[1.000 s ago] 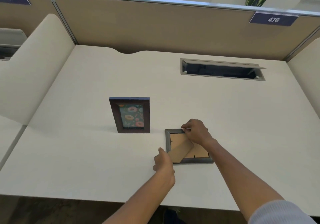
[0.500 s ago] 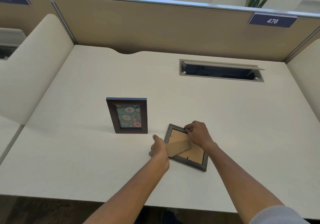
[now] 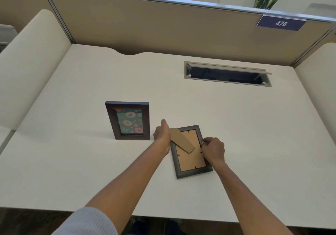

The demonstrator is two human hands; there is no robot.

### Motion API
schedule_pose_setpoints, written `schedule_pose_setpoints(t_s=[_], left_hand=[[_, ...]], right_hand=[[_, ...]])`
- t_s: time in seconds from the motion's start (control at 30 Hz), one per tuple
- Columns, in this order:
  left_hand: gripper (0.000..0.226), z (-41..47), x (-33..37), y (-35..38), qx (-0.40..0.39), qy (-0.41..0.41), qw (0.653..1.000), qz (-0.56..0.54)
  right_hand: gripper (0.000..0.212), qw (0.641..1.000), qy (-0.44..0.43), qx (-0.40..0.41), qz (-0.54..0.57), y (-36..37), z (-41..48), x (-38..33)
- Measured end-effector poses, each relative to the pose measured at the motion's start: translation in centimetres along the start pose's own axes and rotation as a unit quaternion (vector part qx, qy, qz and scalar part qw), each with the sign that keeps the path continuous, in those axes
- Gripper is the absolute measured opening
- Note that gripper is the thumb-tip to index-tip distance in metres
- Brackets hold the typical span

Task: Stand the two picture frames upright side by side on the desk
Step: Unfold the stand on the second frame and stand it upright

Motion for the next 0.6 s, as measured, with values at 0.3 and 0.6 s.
schedule_pose_setpoints(t_s=[0.3,0.6], left_hand=[[0.07,-1.3,-5.1,-1.8,0.011,0.018,0.993,0.119],[0.067,-0.6,-4.2,-1.9,0.021,0.074,0.986,0.145]], right_hand=[[0.031,0.998,0.035,0.029,0.039,0.5,-1.4,0.1],[0.023,0.997,0.03,0.066,0.022,1.0,-2.2,0.0]])
Point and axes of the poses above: each hand's wrist, its own z-axis towards the middle knuckle, its own y-axis out of the palm, x = y × z, the point moved 3 cm from there along z, towards the middle knuckle, and after that the axes turned 8 degrees about -z, right-handed, at the moved point
